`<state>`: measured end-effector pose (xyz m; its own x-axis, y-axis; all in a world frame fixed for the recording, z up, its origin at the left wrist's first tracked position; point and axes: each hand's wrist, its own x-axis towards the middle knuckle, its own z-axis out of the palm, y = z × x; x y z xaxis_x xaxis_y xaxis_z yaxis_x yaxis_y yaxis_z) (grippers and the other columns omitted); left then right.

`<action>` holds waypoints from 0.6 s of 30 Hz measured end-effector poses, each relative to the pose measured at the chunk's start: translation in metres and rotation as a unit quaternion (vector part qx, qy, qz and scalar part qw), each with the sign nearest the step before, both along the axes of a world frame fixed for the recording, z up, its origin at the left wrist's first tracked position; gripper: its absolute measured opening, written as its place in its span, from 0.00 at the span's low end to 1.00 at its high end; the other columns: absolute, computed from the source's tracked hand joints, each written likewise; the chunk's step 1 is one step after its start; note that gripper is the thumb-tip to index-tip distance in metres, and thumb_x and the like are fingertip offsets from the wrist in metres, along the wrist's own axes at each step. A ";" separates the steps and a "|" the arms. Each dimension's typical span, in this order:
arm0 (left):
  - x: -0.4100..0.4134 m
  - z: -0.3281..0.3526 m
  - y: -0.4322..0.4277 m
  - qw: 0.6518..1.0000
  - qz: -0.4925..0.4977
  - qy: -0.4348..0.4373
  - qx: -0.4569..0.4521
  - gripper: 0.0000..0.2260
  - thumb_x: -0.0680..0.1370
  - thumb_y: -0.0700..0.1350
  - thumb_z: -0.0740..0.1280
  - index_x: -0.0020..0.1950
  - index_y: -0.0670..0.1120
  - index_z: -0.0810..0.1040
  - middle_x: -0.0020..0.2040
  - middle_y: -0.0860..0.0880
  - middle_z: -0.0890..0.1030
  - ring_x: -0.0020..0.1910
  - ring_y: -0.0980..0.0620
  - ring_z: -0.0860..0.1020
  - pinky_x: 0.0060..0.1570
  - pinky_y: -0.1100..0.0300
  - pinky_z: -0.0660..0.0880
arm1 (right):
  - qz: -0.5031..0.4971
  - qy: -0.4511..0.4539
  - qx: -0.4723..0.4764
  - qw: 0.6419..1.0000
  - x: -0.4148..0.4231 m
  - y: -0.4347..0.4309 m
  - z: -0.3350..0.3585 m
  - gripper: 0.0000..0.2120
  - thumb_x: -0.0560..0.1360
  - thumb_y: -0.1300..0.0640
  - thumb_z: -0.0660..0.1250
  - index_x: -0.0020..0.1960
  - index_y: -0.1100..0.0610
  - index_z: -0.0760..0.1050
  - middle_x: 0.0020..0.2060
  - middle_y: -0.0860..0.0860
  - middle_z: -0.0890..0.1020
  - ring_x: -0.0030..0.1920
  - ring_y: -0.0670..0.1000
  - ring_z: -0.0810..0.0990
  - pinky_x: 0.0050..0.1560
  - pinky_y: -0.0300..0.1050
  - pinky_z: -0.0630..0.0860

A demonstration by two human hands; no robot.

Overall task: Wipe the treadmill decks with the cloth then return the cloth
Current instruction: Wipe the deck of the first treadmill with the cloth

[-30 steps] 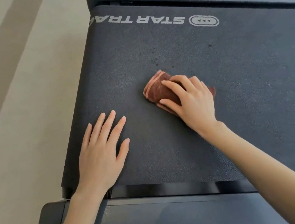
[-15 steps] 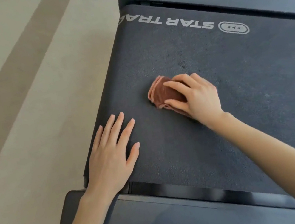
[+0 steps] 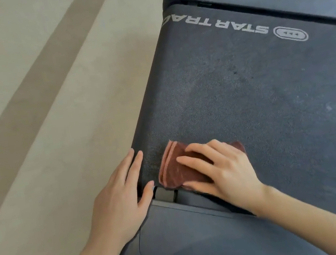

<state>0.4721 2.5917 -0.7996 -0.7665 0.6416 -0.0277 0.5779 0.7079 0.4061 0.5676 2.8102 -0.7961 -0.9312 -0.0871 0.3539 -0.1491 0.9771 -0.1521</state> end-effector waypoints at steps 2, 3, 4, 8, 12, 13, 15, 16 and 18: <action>0.000 0.001 0.001 1.000 -0.001 -0.006 0.001 0.27 0.76 0.53 0.64 0.73 0.50 0.64 0.74 0.54 0.64 0.68 0.53 0.69 0.51 0.55 0.76 | 0.028 -0.006 0.015 0.999 -0.012 0.011 0.004 0.20 0.75 0.39 0.64 0.58 0.50 0.79 0.53 0.50 0.81 0.42 0.54 0.77 0.40 0.47 0.74; -0.001 0.001 0.001 1.000 -0.002 -0.006 0.002 0.27 0.75 0.53 0.65 0.73 0.50 0.65 0.74 0.53 0.64 0.68 0.53 0.69 0.51 0.56 0.76 | 0.031 -0.005 0.023 0.999 -0.023 0.017 0.005 0.20 0.74 0.39 0.64 0.58 0.50 0.79 0.52 0.50 0.81 0.42 0.54 0.78 0.39 0.47 0.74; -0.001 0.001 0.001 1.000 -0.002 -0.005 0.003 0.27 0.75 0.54 0.65 0.73 0.50 0.65 0.73 0.53 0.65 0.68 0.53 0.70 0.51 0.56 0.76 | 0.024 -0.005 0.029 0.999 -0.036 0.022 0.006 0.20 0.74 0.39 0.64 0.58 0.51 0.79 0.52 0.50 0.81 0.42 0.54 0.78 0.39 0.48 0.75; -0.001 0.001 0.000 1.000 -0.007 0.003 0.004 0.27 0.76 0.55 0.61 0.73 0.49 0.65 0.73 0.52 0.66 0.67 0.52 0.71 0.52 0.58 0.75 | -0.067 0.012 0.051 0.996 -0.103 0.042 0.004 0.20 0.74 0.40 0.64 0.58 0.53 0.78 0.52 0.51 0.80 0.45 0.55 0.77 0.41 0.47 0.74; -0.001 0.001 0.000 1.000 -0.005 0.005 0.010 0.27 0.76 0.60 0.56 0.73 0.50 0.64 0.73 0.53 0.65 0.68 0.53 0.70 0.54 0.59 0.74 | -0.205 -0.023 0.047 0.977 -0.166 0.064 0.006 0.21 0.76 0.41 0.62 0.62 0.52 0.75 0.57 0.52 0.77 0.53 0.57 0.75 0.47 0.50 0.72; -0.001 0.001 0.000 1.000 -0.005 0.004 0.012 0.28 0.76 0.61 0.56 0.74 0.50 0.64 0.74 0.53 0.64 0.68 0.54 0.69 0.55 0.59 0.74 | -0.213 -0.025 0.045 0.976 -0.171 0.065 0.006 0.21 0.76 0.41 0.62 0.62 0.53 0.75 0.57 0.52 0.77 0.54 0.57 0.74 0.48 0.51 0.72; -0.001 0.002 0.000 1.000 -0.006 0.003 0.014 0.29 0.76 0.62 0.57 0.74 0.50 0.63 0.74 0.53 0.63 0.69 0.54 0.68 0.57 0.59 0.73 | -0.195 -0.009 0.035 0.980 -0.167 0.059 0.006 0.21 0.76 0.41 0.62 0.61 0.54 0.76 0.57 0.53 0.78 0.53 0.57 0.75 0.48 0.50 0.72; -0.001 0.002 0.000 1.000 -0.004 0.005 0.014 0.29 0.76 0.62 0.58 0.74 0.50 0.63 0.74 0.53 0.64 0.68 0.54 0.69 0.57 0.59 0.73 | -0.171 0.001 0.029 0.985 -0.161 0.054 0.006 0.21 0.76 0.41 0.62 0.60 0.54 0.76 0.56 0.53 0.79 0.52 0.57 0.76 0.48 0.50 0.72; 0.000 0.002 -0.001 1.000 0.009 0.008 0.014 0.31 0.74 0.63 0.59 0.73 0.48 0.64 0.72 0.52 0.67 0.66 0.52 0.71 0.57 0.58 0.73 | -0.113 0.014 0.017 0.993 -0.141 0.036 0.007 0.20 0.75 0.41 0.64 0.58 0.55 0.78 0.54 0.53 0.80 0.48 0.56 0.77 0.47 0.51 0.74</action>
<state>0.4726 2.5907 -0.7979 -0.7782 0.6280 0.0029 0.5718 0.7067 0.4168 0.4262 2.8463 -0.7890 -0.9183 0.1107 0.3800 0.0708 0.9906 -0.1174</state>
